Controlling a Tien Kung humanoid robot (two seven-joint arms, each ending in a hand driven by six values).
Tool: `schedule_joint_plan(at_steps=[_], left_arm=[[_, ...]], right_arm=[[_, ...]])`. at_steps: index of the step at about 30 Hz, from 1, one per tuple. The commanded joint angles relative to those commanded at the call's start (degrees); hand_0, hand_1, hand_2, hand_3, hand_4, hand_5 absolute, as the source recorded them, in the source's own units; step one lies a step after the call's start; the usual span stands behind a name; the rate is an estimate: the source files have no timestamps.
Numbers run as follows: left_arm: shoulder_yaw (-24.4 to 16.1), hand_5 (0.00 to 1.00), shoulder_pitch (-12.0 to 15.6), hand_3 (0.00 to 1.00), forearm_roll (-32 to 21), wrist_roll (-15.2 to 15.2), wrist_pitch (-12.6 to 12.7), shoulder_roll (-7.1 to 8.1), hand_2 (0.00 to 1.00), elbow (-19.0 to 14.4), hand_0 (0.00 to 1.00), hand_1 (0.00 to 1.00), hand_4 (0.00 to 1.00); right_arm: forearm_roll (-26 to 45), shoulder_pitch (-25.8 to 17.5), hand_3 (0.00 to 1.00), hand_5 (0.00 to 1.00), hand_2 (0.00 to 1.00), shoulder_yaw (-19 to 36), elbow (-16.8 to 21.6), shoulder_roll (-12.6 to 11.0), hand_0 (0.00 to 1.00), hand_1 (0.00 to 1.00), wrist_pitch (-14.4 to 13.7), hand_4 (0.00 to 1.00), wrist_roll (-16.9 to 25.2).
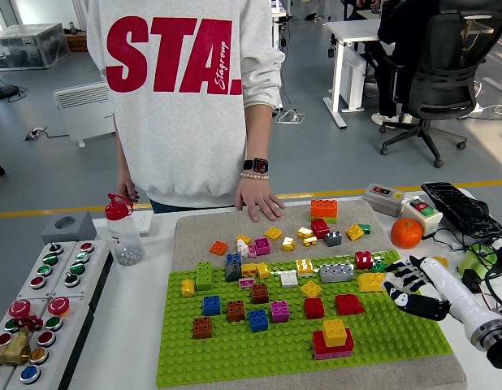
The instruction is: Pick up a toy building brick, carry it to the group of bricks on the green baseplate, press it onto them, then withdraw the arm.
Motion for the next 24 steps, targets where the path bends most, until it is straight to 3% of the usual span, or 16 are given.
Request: schedule_joint_plan(at_steps=[7, 14, 24], left_arm=[[0.06, 0.998, -0.02, 0.438, -0.07, -0.01, 0.0, 0.0, 0.568, 0.0, 0.665, 0.612, 0.242], [0.1, 0.998, -0.08, 0.438, -0.11, -0.02, 0.01, 0.02, 0.568, 0.0, 0.665, 0.611, 0.241], [0.2, 0.998, -0.11, 0.439, -0.19, 0.0, -0.02, -0.02, 0.568, 0.0, 0.664, 0.611, 0.242]], right_arm=[[15.22, -0.33, 0.585, 0.165, 0.566, 3.15, 2.34, 0.15, 0.521, 0.575, -0.22, 0.497, 2.56], [29.38, -0.42, 0.585, 0.168, 0.561, 6.33, 2.72, 0.4, 0.508, 0.565, -0.03, 0.502, 2.51], [51.48, -1.03, 0.584, 0.156, 0.562, 7.28, 4.03, 1.5, 0.503, 0.566, -0.55, 0.49, 5.11]])
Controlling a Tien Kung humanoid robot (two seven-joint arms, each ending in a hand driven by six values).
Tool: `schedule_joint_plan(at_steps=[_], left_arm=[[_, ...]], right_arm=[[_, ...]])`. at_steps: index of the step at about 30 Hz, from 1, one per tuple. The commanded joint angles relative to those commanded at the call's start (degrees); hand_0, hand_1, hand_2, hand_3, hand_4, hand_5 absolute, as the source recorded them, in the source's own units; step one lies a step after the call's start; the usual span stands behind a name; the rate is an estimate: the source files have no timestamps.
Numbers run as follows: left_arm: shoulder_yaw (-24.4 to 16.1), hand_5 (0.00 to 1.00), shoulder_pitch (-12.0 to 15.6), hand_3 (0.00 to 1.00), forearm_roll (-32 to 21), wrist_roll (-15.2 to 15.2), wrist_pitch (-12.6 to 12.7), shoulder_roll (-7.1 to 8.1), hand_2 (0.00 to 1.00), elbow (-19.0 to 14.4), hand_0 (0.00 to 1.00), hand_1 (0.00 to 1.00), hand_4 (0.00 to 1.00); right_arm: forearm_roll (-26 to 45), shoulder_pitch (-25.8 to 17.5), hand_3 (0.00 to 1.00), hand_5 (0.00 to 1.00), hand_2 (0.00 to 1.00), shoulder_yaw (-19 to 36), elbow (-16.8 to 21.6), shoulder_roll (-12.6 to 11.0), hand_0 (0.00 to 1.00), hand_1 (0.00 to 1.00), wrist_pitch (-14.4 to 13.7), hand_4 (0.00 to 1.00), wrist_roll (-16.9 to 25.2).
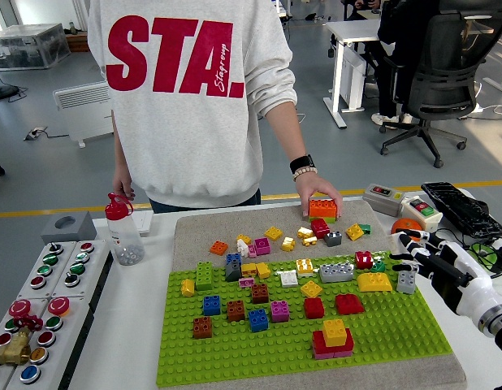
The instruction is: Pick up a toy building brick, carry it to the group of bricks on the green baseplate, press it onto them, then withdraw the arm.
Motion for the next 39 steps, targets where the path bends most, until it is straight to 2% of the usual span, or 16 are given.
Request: schedule_joint_plan(at_steps=[3, 9, 13, 17, 23, 27, 32, 39], left_arm=[[0.0, 0.998, 0.01, 0.439, 0.0, 0.01, 0.0, 0.0, 0.568, 0.0, 0.665, 0.612, 0.242], [-0.09, 0.998, 0.05, 0.439, 0.1, 0.03, 0.02, 0.0, 0.568, 0.0, 0.665, 0.612, 0.242], [-0.23, 0.998, 0.07, 0.439, 0.36, 0.1, 0.03, 0.02, 0.568, 0.0, 0.665, 0.612, 0.242], [-0.29, 0.998, 0.14, 0.439, 0.48, 0.13, 0.04, 0.04, 0.568, 0.0, 0.665, 0.612, 0.242], [-0.33, 0.998, 0.32, 0.439, 0.58, 0.18, 0.05, 0.02, 0.568, 0.0, 0.665, 0.612, 0.243], [-0.35, 0.998, 0.48, 0.439, 0.64, 0.2, 0.05, 0.02, 0.568, 0.0, 0.665, 0.612, 0.242], [-0.38, 0.998, 0.63, 0.439, 0.76, 0.26, 0.05, 0.03, 0.568, 0.0, 0.665, 0.612, 0.242], [-0.33, 0.998, 0.7, 0.439, 0.68, 0.24, 0.02, 0.06, 0.568, 0.0, 0.665, 0.612, 0.242]], right_arm=[[5.96, -0.05, 0.585, 0.165, 0.562, 0.04, 0.75, -0.29, 0.504, 0.565, 0.02, 0.48, 0.44], [18.15, -0.26, 0.586, 0.166, 0.562, -1.15, 3.74, -1.43, 0.501, 0.565, -0.43, 0.472, 3.99], [21.93, -0.19, 0.586, 0.166, 0.562, -3.24, 5.67, -1.96, 0.501, 0.565, -1.89, 0.472, 7.2], [18.95, -0.06, 0.587, 0.165, 0.561, -5.24, 6.99, -2.33, 0.496, 0.561, -3.32, 0.462, 9.73], [17.36, 0.1, 0.585, 0.17, 0.56, -6.54, 7.59, -2.4, 0.495, 0.561, -3.96, 0.456, 10.94], [13.93, 0.19, 0.586, 0.174, 0.56, -7.75, 7.9, -2.61, 0.5, 0.56, -4.9, 0.453, 11.99], [6.94, 0.46, 0.586, 0.174, 0.56, -9.93, 8.42, -2.92, 0.5, 0.56, -5.93, 0.453, 13.06], [-6.92, 1.44, 0.587, 0.171, 0.56, -13.28, 8.2, -3.59, 0.513, 0.565, -7.78, 0.449, 14.13]])
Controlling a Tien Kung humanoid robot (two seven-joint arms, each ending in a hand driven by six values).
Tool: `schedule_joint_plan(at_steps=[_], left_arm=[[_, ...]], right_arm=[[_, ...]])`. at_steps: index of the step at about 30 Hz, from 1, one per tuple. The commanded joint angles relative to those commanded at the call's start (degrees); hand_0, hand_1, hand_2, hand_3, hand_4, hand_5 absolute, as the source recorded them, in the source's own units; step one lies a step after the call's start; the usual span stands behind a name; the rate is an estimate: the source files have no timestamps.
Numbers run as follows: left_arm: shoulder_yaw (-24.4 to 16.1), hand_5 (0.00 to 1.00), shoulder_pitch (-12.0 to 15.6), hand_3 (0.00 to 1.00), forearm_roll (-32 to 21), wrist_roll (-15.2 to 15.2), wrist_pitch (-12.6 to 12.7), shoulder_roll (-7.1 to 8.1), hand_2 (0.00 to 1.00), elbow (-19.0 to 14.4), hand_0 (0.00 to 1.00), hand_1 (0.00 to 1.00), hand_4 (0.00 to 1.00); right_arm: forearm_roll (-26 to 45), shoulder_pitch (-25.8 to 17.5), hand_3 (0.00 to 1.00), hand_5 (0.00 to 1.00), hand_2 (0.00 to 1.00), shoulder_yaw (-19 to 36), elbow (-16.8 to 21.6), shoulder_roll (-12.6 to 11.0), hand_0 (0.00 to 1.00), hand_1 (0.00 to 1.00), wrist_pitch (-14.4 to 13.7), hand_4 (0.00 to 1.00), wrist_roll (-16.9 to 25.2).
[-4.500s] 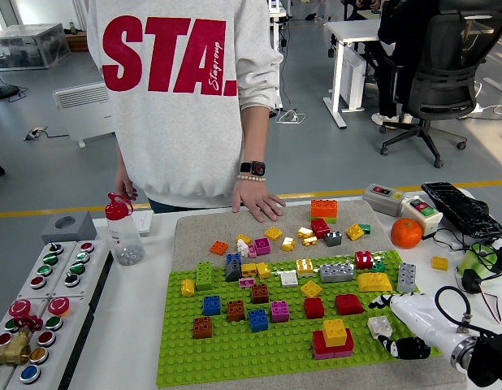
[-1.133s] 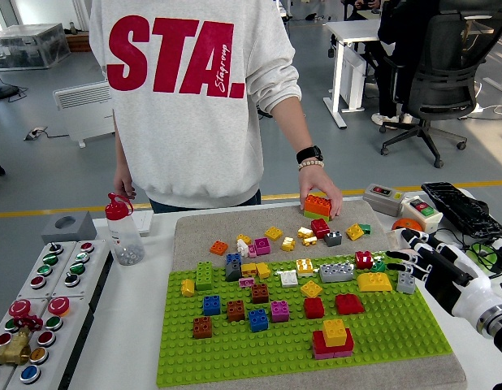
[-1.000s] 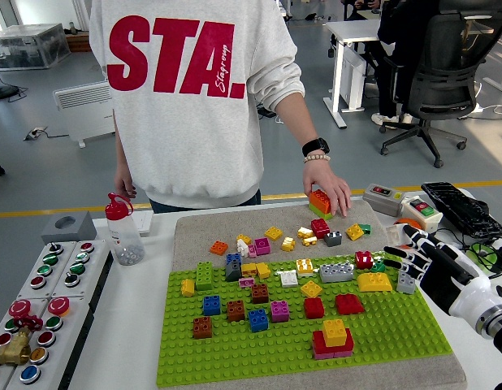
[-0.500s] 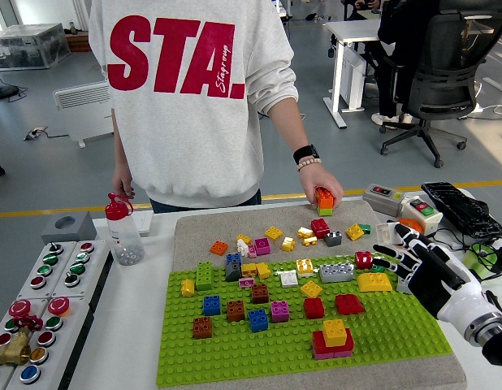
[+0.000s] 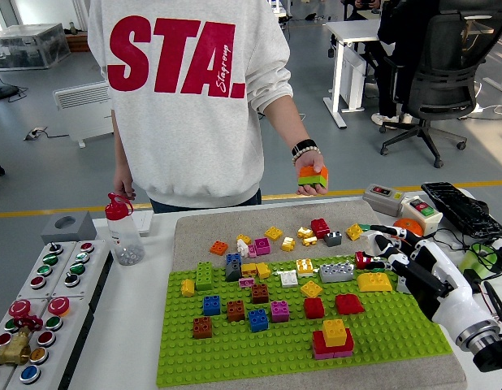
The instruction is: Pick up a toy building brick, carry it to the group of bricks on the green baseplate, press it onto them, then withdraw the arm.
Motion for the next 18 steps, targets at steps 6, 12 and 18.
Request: schedule_joint_plan(at_steps=[6, 12, 18], left_arm=[[0.14, 0.998, -0.16, 0.439, -0.38, -0.12, 0.01, 0.01, 0.568, 0.0, 0.665, 0.612, 0.241], [0.19, 0.998, -0.35, 0.439, -0.55, -0.21, 0.04, 0.03, 0.567, 0.0, 0.666, 0.611, 0.242], [0.31, 0.998, -0.57, 0.438, -0.71, -0.26, 0.06, 0.05, 0.568, 0.0, 0.665, 0.612, 0.241]], right_arm=[[-12.78, 2.28, 0.587, 0.17, 0.563, -3.29, -1.92, -2.02, 0.515, 0.566, -0.31, 0.443, -0.69], [-25.19, 5.76, 0.587, 0.164, 0.564, -7.71, -4.77, -4.81, 0.514, 0.566, 0.41, 0.437, -1.5], [-37.8, 9.13, 0.589, 0.162, 0.564, -12.06, -7.2, -6.32, 0.513, 0.566, 0.16, 0.438, -3.09]])
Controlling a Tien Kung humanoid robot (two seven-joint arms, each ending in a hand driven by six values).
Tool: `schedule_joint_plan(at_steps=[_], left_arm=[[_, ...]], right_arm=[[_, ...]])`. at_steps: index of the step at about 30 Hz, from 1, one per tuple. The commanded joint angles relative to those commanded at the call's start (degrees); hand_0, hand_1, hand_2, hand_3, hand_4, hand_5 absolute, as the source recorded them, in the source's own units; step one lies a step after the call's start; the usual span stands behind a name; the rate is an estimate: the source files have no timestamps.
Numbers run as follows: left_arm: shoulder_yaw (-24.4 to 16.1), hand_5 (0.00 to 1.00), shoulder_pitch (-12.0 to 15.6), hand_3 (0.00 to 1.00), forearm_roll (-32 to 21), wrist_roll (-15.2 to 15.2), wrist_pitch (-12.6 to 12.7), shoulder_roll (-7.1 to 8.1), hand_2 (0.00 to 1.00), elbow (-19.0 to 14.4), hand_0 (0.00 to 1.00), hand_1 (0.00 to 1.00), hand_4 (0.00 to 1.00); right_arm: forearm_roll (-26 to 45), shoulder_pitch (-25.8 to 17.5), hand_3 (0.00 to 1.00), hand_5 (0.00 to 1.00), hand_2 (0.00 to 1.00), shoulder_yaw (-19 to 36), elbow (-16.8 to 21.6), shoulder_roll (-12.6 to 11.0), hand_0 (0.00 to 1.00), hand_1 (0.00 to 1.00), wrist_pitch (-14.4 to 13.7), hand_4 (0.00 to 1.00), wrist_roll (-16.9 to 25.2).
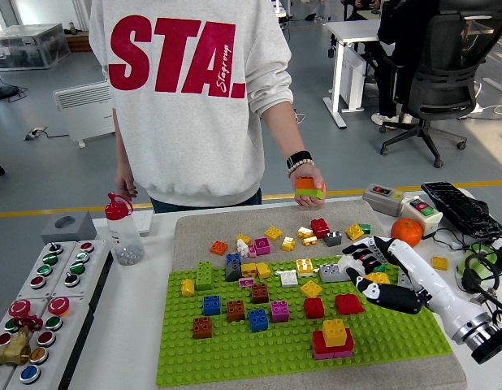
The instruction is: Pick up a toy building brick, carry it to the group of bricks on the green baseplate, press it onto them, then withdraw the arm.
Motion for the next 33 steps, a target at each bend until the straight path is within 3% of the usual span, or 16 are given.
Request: schedule_joint_plan(at_steps=[13, 18, 25, 33], left_arm=[[0.17, 0.998, -0.27, 0.438, -0.02, 0.06, -0.05, 0.0, 0.568, 0.0, 0.665, 0.612, 0.242], [0.21, 0.998, -0.3, 0.438, 0.04, 0.12, -0.05, -0.01, 0.568, 0.0, 0.665, 0.612, 0.242], [0.21, 0.998, -0.34, 0.438, -0.01, 0.1, -0.01, -0.01, 0.568, 0.0, 0.665, 0.612, 0.242], [0.19, 0.998, -0.29, 0.438, 0.09, 0.21, -0.03, -0.05, 0.568, 0.0, 0.666, 0.612, 0.242]], right_arm=[[-21.66, 4.75, 0.591, 0.141, 0.565, -6.36, -2.67, -1.61, 0.519, 0.566, 0.27, 0.428, -0.02], [-27.33, 6.68, 0.592, 0.136, 0.565, -9.49, -4.83, -0.85, 0.52, 0.566, -0.82, 0.425, 0.37], [-29.45, 7.21, 0.593, 0.132, 0.568, -11.76, -8.34, 0.43, 0.532, 0.572, -2.91, 0.425, 2.4], [-26.92, 6.55, 0.596, 0.126, 0.567, -12.07, -10.12, 1.14, 0.538, 0.573, -3.69, 0.428, 3.61]])
